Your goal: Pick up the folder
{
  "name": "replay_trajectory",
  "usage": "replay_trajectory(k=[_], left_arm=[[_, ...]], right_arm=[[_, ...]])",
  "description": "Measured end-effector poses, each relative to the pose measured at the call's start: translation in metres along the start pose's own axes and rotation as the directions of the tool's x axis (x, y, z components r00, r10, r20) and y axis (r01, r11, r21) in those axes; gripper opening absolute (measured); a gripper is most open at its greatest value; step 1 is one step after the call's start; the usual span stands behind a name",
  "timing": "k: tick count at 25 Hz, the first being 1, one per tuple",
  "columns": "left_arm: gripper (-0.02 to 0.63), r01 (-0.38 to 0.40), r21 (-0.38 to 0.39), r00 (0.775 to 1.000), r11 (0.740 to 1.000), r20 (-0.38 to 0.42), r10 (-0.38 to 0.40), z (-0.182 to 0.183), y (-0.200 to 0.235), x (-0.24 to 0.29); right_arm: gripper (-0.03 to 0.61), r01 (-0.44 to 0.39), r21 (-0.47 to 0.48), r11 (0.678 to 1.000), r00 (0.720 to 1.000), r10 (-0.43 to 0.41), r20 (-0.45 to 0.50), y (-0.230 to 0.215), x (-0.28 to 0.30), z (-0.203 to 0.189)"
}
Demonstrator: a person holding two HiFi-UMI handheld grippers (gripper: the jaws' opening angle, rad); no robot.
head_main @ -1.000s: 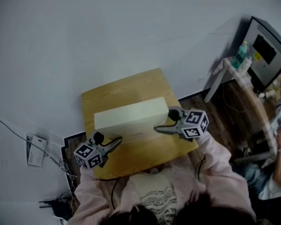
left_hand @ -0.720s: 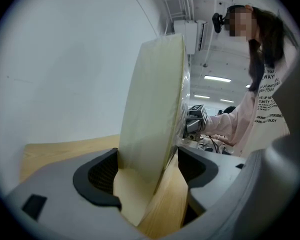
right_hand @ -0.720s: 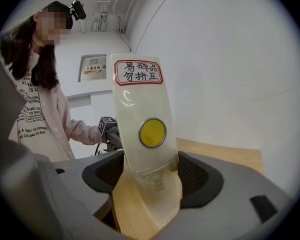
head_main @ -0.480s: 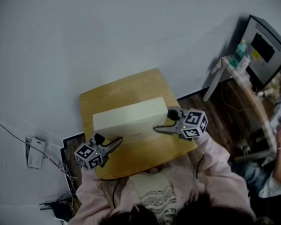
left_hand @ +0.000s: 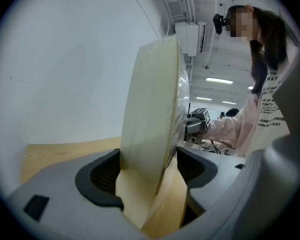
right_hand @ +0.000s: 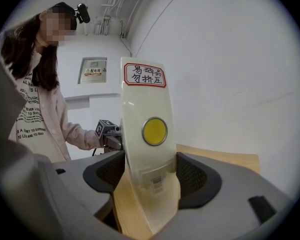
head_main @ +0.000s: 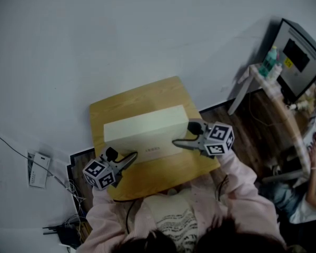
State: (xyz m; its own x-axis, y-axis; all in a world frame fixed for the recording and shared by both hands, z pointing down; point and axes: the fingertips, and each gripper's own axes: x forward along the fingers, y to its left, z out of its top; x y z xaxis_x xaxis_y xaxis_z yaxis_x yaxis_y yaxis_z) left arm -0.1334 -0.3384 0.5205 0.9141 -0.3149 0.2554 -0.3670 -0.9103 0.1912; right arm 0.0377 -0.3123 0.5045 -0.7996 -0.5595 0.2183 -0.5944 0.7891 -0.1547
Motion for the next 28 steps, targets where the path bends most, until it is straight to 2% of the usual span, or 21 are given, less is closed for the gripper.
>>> replay_trajectory(k=[19, 28], left_arm=[[0.367, -0.050, 0.038, 0.996, 0.998, 0.080, 0.047, 0.040, -0.016, -0.008], [0.367, -0.087, 0.025, 0.989, 0.996, 0.124, 0.083, 0.059, -0.036, -0.011]], right_arm=[[0.327, 0.012, -0.010, 1.000, 0.996, -0.011, 0.086, 0.008, -0.019, 0.034], [0.327, 0.013, -0.007, 1.000, 0.992, -0.012, 0.122, 0.013, -0.037, 0.052]])
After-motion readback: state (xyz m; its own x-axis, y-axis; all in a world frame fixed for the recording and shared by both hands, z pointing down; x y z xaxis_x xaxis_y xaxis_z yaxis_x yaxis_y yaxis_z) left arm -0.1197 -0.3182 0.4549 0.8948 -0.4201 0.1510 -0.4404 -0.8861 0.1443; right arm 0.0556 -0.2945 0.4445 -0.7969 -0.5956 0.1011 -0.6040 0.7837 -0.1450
